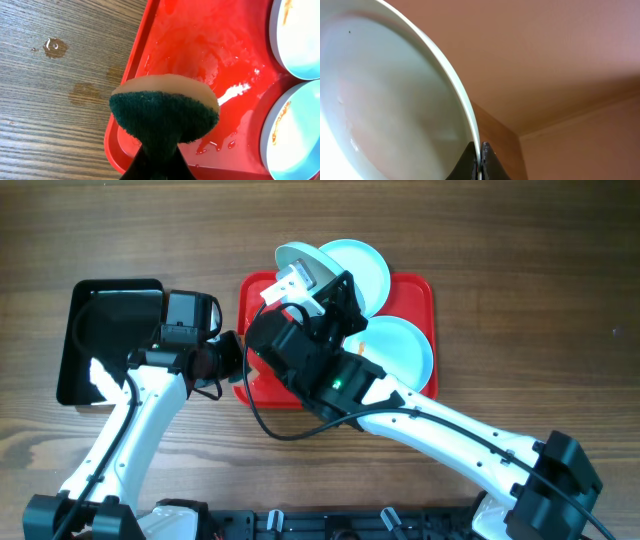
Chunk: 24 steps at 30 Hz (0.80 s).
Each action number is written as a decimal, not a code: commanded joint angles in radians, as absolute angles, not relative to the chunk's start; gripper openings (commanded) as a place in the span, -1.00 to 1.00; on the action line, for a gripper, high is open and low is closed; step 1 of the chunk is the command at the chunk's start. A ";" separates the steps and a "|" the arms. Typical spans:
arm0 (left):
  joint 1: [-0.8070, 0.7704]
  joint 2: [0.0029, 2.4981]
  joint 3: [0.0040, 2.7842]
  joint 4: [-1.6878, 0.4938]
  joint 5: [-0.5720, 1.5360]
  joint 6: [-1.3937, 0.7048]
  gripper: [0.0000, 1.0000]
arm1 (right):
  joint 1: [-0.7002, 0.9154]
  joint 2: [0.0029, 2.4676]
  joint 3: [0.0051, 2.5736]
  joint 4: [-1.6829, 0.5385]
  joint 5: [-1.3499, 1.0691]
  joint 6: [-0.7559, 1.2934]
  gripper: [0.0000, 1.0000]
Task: Clean dirty plates on tray and stack at the side
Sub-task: 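Raise the cleaned plate on edge with the right gripper, then carry the plate right off the tray and set it on the table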
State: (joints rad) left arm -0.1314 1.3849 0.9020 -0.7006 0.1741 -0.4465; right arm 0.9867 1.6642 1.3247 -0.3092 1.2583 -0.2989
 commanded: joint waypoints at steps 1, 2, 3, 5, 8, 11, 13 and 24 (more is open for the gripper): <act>-0.127 1.375 0.897 -0.687 0.191 -0.426 -0.92 | 1.003 1.666 1.319 -0.340 1.276 -0.146 -0.91; -0.127 1.375 0.897 -0.687 0.191 -0.426 -0.92 | 1.003 1.666 1.319 -0.372 1.247 -0.091 -0.91; -0.127 1.375 0.897 -0.688 0.191 -0.426 -0.92 | 1.003 1.666 1.319 -0.414 1.199 -0.033 -0.91; -0.127 1.375 0.897 -0.688 0.191 -0.426 -0.92 | 1.002 1.666 1.319 -0.501 1.074 0.089 -0.91; -0.127 1.375 0.897 -0.688 0.191 -0.426 -0.92 | 0.997 1.666 1.319 -0.595 0.942 0.277 -0.92; -0.127 1.375 0.897 -0.688 0.191 -0.426 -0.92 | 0.997 1.654 1.330 -0.617 0.993 0.315 -0.91; -0.127 1.375 0.897 -0.688 0.190 -0.425 -0.92 | 0.997 1.640 1.344 -0.617 1.036 0.309 -0.91; -0.127 1.375 0.897 -0.680 0.194 -0.426 -0.92 | 0.988 1.724 1.309 -0.641 1.233 0.062 -0.91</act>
